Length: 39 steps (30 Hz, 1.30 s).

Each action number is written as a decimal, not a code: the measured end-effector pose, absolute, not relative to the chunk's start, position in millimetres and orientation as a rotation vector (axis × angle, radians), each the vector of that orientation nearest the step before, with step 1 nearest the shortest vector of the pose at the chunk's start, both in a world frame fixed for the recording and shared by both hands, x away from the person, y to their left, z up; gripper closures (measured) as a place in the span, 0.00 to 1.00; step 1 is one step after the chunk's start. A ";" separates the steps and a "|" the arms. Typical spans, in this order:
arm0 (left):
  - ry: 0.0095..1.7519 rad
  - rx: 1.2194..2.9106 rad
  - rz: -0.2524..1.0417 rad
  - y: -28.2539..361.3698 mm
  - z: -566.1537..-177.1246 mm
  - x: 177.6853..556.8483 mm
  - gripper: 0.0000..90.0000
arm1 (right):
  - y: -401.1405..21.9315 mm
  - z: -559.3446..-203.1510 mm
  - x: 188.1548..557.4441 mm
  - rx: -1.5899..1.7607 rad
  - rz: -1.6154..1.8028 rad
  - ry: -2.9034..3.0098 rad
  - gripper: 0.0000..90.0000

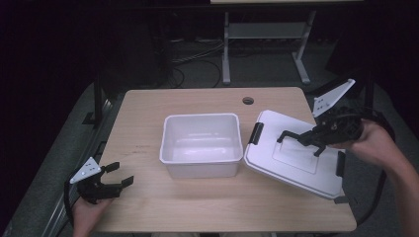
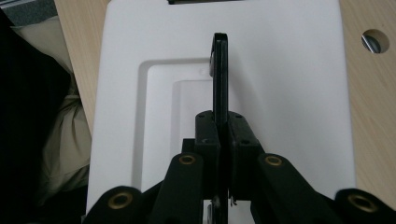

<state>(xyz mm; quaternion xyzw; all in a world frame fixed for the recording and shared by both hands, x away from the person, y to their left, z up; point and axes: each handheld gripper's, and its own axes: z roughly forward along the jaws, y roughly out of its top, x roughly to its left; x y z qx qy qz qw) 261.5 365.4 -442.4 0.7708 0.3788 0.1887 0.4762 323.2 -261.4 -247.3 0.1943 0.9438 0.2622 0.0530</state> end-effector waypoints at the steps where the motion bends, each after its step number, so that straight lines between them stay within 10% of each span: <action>1: 0.930 1.881 0.456 365.6 -442.5 261.4 0.18 | -259.0 -245.5 324.0 0.582 0.794 2.871 0.94; 39: 0.931 1.877 0.446 366.8 -444.6 261.3 0.18 | -168.6 -216.7 358.1 0.343 0.786 2.904 0.94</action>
